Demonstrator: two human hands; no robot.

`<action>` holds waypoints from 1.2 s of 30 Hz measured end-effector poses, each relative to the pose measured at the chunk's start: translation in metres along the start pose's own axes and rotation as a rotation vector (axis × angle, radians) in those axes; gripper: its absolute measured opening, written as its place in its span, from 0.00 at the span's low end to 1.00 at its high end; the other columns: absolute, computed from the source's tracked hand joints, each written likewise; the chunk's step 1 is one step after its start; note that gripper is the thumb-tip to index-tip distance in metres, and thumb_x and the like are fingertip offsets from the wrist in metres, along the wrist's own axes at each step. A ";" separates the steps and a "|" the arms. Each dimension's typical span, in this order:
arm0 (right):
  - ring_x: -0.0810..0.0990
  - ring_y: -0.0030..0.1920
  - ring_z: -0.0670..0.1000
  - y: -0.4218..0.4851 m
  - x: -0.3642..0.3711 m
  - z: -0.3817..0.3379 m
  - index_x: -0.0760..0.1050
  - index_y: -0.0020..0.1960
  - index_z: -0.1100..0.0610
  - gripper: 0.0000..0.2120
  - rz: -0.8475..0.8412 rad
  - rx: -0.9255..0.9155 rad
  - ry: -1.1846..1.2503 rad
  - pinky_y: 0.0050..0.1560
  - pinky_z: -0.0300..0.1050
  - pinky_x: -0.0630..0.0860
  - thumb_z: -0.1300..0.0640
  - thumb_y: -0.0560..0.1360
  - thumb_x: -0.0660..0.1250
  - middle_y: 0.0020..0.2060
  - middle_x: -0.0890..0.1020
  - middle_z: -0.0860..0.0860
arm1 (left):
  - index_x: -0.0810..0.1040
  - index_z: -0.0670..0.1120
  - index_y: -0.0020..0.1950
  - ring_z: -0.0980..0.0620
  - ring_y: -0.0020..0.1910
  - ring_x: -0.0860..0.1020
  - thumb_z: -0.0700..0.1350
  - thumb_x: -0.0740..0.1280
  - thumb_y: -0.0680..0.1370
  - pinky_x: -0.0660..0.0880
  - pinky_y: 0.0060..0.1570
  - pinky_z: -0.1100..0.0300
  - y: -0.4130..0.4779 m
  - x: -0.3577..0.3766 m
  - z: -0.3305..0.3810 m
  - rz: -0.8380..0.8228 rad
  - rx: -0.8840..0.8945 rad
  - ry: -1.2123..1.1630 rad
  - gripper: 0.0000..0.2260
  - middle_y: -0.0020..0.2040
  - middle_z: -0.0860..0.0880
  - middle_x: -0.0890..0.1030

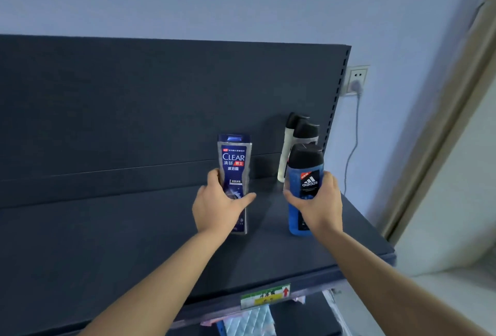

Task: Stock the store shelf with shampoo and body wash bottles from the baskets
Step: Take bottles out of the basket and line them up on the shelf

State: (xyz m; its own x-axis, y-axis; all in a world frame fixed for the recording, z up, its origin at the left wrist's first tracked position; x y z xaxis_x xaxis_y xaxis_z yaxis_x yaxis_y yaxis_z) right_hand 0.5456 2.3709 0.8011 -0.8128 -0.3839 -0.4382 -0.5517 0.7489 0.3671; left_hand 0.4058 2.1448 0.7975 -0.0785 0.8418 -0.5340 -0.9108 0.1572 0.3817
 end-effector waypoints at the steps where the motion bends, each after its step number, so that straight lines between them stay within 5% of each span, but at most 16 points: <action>1: 0.75 0.51 0.52 0.010 0.000 0.005 0.68 0.53 0.53 0.27 -0.009 -0.009 0.009 0.50 0.49 0.77 0.48 0.63 0.80 0.48 0.72 0.48 | 0.69 0.49 0.63 0.50 0.53 0.78 0.62 0.78 0.62 0.76 0.49 0.53 0.003 0.009 0.004 0.003 -0.001 0.005 0.36 0.54 0.54 0.81; 9: 0.74 0.46 0.50 0.075 0.001 0.043 0.66 0.53 0.56 0.30 -0.056 -0.037 0.009 0.40 0.43 0.69 0.46 0.63 0.80 0.48 0.71 0.48 | 0.68 0.49 0.64 0.51 0.53 0.77 0.62 0.78 0.62 0.76 0.48 0.55 0.027 0.076 0.022 0.049 -0.055 0.061 0.37 0.54 0.52 0.79; 14: 0.75 0.44 0.51 0.091 0.010 0.060 0.64 0.53 0.54 0.29 -0.062 -0.050 0.021 0.38 0.48 0.72 0.45 0.64 0.78 0.47 0.72 0.48 | 0.67 0.47 0.66 0.51 0.54 0.77 0.62 0.78 0.63 0.75 0.47 0.55 0.044 0.098 0.028 0.109 -0.076 0.079 0.39 0.55 0.51 0.78; 27: 0.76 0.45 0.51 0.101 0.026 0.069 0.65 0.57 0.54 0.33 -0.103 -0.116 0.020 0.38 0.47 0.73 0.44 0.62 0.78 0.47 0.72 0.47 | 0.68 0.46 0.63 0.49 0.56 0.73 0.57 0.78 0.67 0.72 0.44 0.56 0.073 0.133 0.036 0.196 -0.026 0.097 0.32 0.56 0.53 0.78; 36: 0.77 0.47 0.49 0.100 0.030 0.067 0.64 0.60 0.53 0.37 -0.091 -0.149 0.037 0.40 0.46 0.74 0.39 0.60 0.77 0.49 0.73 0.47 | 0.62 0.44 0.71 0.48 0.60 0.74 0.59 0.74 0.70 0.77 0.49 0.53 0.086 0.146 0.035 0.180 -0.022 0.220 0.38 0.62 0.49 0.75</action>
State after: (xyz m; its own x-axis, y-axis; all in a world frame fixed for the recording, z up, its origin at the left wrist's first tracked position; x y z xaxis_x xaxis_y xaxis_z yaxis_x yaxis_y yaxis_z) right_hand 0.4782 2.4699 0.7698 -0.7629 -0.4682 -0.4458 -0.6429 0.6226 0.4462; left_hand 0.3303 2.2994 0.7785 -0.3234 0.7225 -0.6110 -0.8828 0.0021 0.4697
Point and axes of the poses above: each hand's wrist, its own y-axis towards the middle knuckle, its own x-axis out of the palm, z = x × y, the point moved 10 cm from there along y, towards the middle knuckle
